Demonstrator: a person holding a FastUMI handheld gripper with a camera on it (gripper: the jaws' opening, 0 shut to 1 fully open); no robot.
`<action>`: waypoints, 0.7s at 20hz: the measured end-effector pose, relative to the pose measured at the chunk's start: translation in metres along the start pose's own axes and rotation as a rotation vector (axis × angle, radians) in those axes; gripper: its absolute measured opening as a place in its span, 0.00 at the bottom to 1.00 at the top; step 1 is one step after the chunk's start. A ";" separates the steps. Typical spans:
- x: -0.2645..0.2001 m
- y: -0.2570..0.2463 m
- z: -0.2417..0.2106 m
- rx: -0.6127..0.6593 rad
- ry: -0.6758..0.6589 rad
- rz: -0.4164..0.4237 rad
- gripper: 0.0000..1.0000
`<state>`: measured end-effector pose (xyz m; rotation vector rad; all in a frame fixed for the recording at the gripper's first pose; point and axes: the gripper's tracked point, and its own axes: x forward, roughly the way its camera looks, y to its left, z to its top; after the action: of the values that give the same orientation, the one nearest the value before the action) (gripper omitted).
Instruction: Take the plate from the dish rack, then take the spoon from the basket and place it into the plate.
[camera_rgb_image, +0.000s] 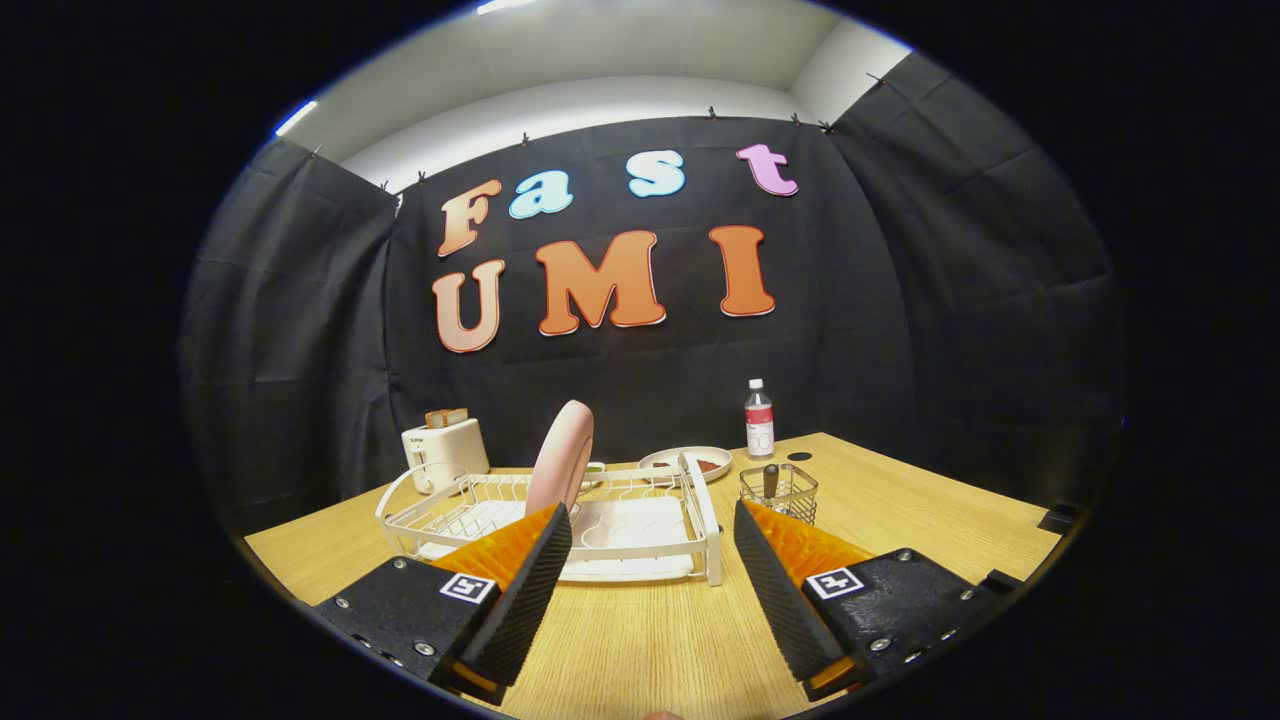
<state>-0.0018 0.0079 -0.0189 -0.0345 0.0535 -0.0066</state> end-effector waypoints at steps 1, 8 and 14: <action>0.001 -0.002 0.000 -0.009 0.000 -0.008 0.97; 0.026 0.027 0.004 0.030 0.037 0.029 0.97; 0.077 0.081 0.025 -0.020 0.078 0.147 0.97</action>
<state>0.0769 0.0891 -0.0006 -0.0498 0.1335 0.1398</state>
